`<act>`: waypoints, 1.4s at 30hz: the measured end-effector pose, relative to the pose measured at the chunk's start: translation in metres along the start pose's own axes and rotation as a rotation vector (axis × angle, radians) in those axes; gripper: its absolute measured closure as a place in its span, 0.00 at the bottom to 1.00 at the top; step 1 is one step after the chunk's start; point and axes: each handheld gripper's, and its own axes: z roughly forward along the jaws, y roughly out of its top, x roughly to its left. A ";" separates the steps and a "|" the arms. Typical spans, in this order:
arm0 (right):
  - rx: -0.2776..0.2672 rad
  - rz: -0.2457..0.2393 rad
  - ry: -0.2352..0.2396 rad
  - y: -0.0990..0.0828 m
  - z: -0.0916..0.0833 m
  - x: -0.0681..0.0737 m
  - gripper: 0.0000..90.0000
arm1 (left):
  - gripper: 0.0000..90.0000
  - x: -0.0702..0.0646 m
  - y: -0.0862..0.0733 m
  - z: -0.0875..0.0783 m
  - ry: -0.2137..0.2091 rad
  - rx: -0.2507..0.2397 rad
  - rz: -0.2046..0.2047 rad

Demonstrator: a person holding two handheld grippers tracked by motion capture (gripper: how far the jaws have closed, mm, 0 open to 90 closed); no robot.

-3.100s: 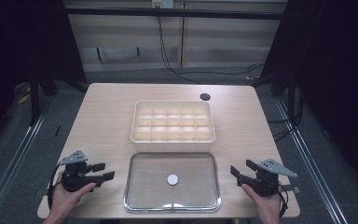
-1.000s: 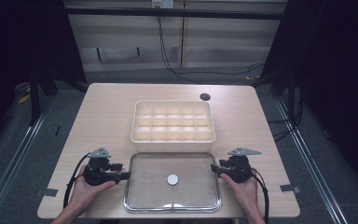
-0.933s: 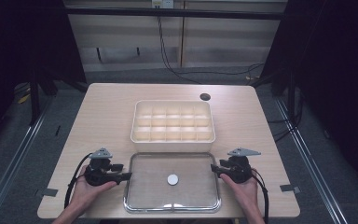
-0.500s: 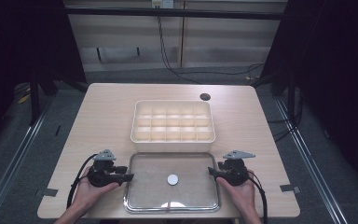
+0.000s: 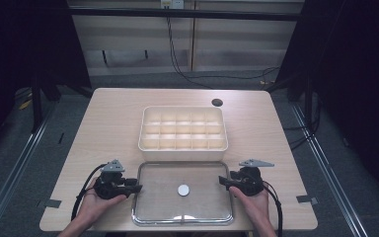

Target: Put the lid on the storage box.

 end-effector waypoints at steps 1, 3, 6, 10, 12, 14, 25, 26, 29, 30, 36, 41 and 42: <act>-0.016 0.072 0.035 -0.001 -0.001 -0.005 0.50 | 0.70 0.000 0.000 0.000 -0.001 -0.001 -0.001; -0.019 0.097 0.045 -0.001 -0.002 -0.007 0.51 | 0.70 0.000 0.000 0.000 -0.001 -0.001 -0.002; -0.037 0.192 0.095 -0.003 -0.003 -0.014 0.55 | 0.70 0.000 0.000 0.000 -0.001 0.000 -0.005; -0.050 0.256 0.130 -0.004 -0.005 -0.019 0.57 | 0.70 0.001 0.000 0.000 -0.004 0.001 -0.016; -0.056 0.287 0.149 -0.005 -0.006 -0.021 0.59 | 0.70 0.001 0.001 0.000 0.000 0.000 -0.021; -0.066 0.316 0.168 -0.006 -0.007 -0.024 0.62 | 0.70 0.001 0.001 0.000 0.005 0.002 -0.014; -0.068 0.324 0.242 -0.006 -0.007 -0.021 0.72 | 0.70 -0.001 0.001 0.001 -0.002 0.000 -0.013; -0.070 0.315 0.253 -0.005 -0.007 -0.022 0.72 | 0.70 0.000 0.001 0.001 -0.005 0.003 -0.015; -0.067 0.305 0.261 -0.005 -0.008 -0.022 0.72 | 0.70 0.001 0.001 0.001 -0.008 0.000 -0.017; -0.065 0.297 0.269 -0.005 -0.008 -0.022 0.72 | 0.70 0.002 0.001 0.001 -0.009 -0.004 -0.020; -0.076 0.283 0.308 -0.003 -0.009 -0.023 0.75 | 0.67 0.004 0.001 0.001 -0.007 -0.012 -0.037; -0.126 0.278 0.306 -0.002 -0.013 -0.021 0.79 | 0.55 0.004 0.002 0.002 -0.009 -0.026 -0.061; -0.136 0.279 0.303 -0.001 -0.015 -0.021 0.80 | 0.51 0.004 0.002 0.002 0.000 -0.028 -0.071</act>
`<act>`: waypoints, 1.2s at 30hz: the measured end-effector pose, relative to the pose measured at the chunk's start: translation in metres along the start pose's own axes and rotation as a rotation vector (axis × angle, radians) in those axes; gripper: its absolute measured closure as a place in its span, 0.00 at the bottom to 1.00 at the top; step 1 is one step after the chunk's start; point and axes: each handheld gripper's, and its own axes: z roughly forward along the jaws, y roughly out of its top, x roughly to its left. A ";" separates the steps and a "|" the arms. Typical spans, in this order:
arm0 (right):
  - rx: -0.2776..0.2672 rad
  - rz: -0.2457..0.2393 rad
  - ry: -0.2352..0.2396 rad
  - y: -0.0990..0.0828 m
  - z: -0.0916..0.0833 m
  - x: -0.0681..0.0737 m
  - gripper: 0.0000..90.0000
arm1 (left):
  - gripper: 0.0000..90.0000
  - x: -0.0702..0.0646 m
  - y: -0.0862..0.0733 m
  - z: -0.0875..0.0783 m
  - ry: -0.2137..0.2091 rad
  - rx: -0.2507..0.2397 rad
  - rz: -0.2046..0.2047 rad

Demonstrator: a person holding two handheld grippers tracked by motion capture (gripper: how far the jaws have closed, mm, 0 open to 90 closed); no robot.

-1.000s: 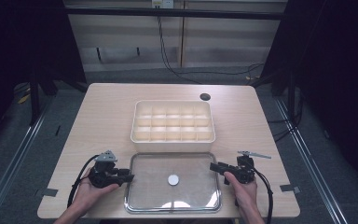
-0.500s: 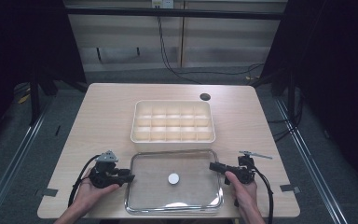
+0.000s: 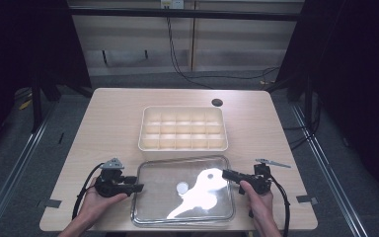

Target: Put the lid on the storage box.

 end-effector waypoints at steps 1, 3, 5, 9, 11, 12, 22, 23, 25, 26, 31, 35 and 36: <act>0.000 -0.009 0.001 0.000 0.000 0.000 0.81 | 0.45 0.001 0.000 -0.001 0.002 0.001 -0.008; -0.001 -0.012 0.002 0.000 -0.001 0.000 0.81 | 0.43 0.003 0.000 -0.001 -0.023 -0.001 -0.029; -0.003 -0.014 0.008 0.000 -0.001 0.001 0.81 | 0.41 0.003 0.001 -0.001 -0.028 0.001 -0.036; -0.009 -0.028 0.002 0.001 -0.002 0.003 0.81 | 0.38 0.003 0.001 -0.001 -0.014 -0.004 -0.049; -0.011 -0.036 -0.004 0.001 -0.003 0.004 0.81 | 0.40 0.003 0.001 0.000 -0.019 -0.007 -0.058; -0.010 -0.039 -0.005 0.002 -0.003 0.004 0.81 | 0.43 0.003 0.001 0.000 -0.044 -0.006 -0.074; -0.015 -0.053 -0.014 0.002 -0.004 0.004 0.82 | 0.43 0.000 0.005 0.003 -0.089 0.023 -0.083; -0.014 -0.053 -0.016 0.002 -0.004 0.004 0.82 | 0.43 0.000 0.005 0.003 -0.090 0.021 -0.088; -0.010 -0.046 -0.014 0.002 -0.004 0.004 0.82 | 0.45 0.000 0.005 0.003 -0.102 0.016 -0.097; -0.010 -0.046 -0.014 0.002 -0.004 0.004 0.82 | 0.45 0.001 0.005 0.002 -0.106 0.015 -0.095; -0.012 -0.055 -0.021 0.002 -0.004 0.005 0.82 | 0.50 -0.001 0.005 -0.004 -0.143 -0.039 -0.084; -0.013 -0.085 -0.039 0.003 -0.004 0.010 0.81 | 0.50 0.000 0.005 -0.003 -0.153 -0.028 -0.095; -0.013 -0.096 -0.045 0.003 -0.004 0.011 0.80 | 0.50 0.000 0.005 -0.003 -0.154 -0.026 -0.095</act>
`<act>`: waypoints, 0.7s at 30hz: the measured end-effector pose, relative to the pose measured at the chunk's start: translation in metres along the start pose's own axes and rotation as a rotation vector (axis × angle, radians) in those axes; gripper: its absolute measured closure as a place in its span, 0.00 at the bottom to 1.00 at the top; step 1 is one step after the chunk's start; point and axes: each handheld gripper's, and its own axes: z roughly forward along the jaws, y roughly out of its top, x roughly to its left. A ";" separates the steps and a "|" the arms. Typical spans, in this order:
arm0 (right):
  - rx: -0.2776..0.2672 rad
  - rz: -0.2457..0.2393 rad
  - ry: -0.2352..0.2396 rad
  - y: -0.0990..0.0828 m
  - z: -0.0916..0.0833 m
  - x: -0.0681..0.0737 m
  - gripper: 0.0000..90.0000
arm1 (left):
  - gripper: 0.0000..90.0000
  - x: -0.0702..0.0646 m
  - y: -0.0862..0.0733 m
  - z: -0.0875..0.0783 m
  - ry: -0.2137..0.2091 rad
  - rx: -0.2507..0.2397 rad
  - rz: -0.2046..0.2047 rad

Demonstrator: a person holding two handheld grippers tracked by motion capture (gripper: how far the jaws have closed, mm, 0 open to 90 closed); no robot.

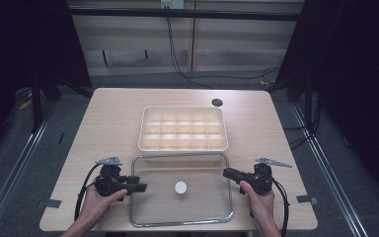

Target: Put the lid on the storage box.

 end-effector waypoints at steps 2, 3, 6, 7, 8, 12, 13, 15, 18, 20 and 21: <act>0.004 -0.003 -0.005 0.000 0.000 0.001 0.80 | 0.50 0.000 0.001 -0.001 0.005 0.006 0.008; 0.003 -0.004 -0.005 0.000 0.000 0.002 0.80 | 0.50 -0.001 0.001 -0.002 0.008 0.006 0.010; -0.001 -0.019 -0.013 0.002 0.000 0.004 0.79 | 0.50 -0.005 0.003 -0.004 0.022 -0.007 0.025; 0.000 -0.026 -0.020 0.002 0.000 0.005 0.79 | 0.51 -0.006 0.005 -0.005 0.028 -0.014 0.040; 0.004 -0.044 -0.038 0.003 0.000 0.007 0.77 | 0.51 -0.007 0.006 -0.005 0.033 -0.019 0.043; -0.003 -0.066 -0.051 0.007 -0.003 0.010 0.77 | 0.52 -0.008 0.009 -0.004 0.036 -0.023 0.050; -0.002 -0.068 -0.052 0.007 -0.003 0.010 0.77 | 0.52 -0.008 0.009 -0.004 0.039 -0.023 0.052; 0.002 -0.067 -0.058 0.007 -0.002 0.010 0.76 | 0.52 -0.009 0.010 -0.005 0.039 -0.026 0.058; -0.007 -0.063 -0.048 0.008 -0.003 0.010 0.77 | 0.55 -0.008 0.010 -0.008 0.025 -0.056 0.043; -0.034 -0.041 -0.027 0.009 -0.004 0.009 0.77 | 0.58 -0.009 0.011 -0.011 0.017 -0.089 0.043; -0.043 -0.040 -0.027 0.009 -0.004 0.009 0.78 | 0.59 -0.009 0.011 -0.013 0.023 -0.099 0.055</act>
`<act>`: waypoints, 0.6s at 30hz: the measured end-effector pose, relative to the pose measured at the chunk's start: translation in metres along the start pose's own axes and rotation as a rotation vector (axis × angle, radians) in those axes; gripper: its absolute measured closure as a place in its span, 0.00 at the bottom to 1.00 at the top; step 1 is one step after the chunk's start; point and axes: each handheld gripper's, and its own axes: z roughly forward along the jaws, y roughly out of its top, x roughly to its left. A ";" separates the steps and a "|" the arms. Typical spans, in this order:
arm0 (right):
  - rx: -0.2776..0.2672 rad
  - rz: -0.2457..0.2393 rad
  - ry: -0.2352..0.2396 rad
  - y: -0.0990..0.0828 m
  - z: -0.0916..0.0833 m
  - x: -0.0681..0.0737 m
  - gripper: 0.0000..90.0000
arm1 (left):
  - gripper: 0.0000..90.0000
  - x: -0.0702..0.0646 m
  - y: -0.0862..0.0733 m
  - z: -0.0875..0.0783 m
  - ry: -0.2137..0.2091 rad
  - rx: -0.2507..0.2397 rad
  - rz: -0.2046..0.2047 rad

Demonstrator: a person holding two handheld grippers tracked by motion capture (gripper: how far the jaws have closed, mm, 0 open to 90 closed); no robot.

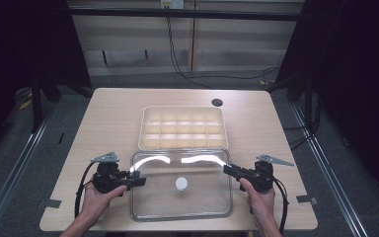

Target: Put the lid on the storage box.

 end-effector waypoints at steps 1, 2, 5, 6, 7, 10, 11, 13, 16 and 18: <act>-0.008 -0.001 0.005 0.001 0.000 0.001 0.78 | 0.60 -0.001 0.000 -0.001 0.005 -0.009 0.000; -0.018 -0.006 0.007 0.003 -0.001 0.002 0.78 | 0.60 -0.001 0.001 -0.001 0.008 -0.015 -0.003; -0.022 -0.016 0.004 0.005 -0.001 0.005 0.78 | 0.61 -0.002 0.001 -0.004 0.012 -0.033 -0.008; -0.020 -0.019 0.002 0.005 -0.001 0.006 0.78 | 0.62 -0.002 0.001 -0.005 0.014 -0.036 -0.006; -0.020 -0.027 -0.001 0.006 -0.001 0.006 0.78 | 0.62 -0.002 0.001 -0.007 0.013 -0.036 -0.002; -0.020 -0.050 -0.008 0.008 0.000 0.010 0.78 | 0.63 -0.002 0.002 -0.009 0.019 -0.045 -0.008; -0.018 -0.054 -0.009 0.008 0.000 0.010 0.78 | 0.63 -0.002 0.002 -0.010 0.021 -0.046 0.001; -0.021 -0.053 -0.007 0.009 0.000 0.011 0.78 | 0.64 -0.003 0.004 -0.012 0.026 -0.063 0.009; -0.042 -0.016 0.014 0.010 -0.002 0.010 0.80 | 0.66 -0.005 0.007 -0.015 0.023 -0.080 0.027; -0.054 -0.015 0.018 0.011 -0.004 0.011 0.81 | 0.67 -0.006 0.009 -0.016 0.028 -0.084 0.034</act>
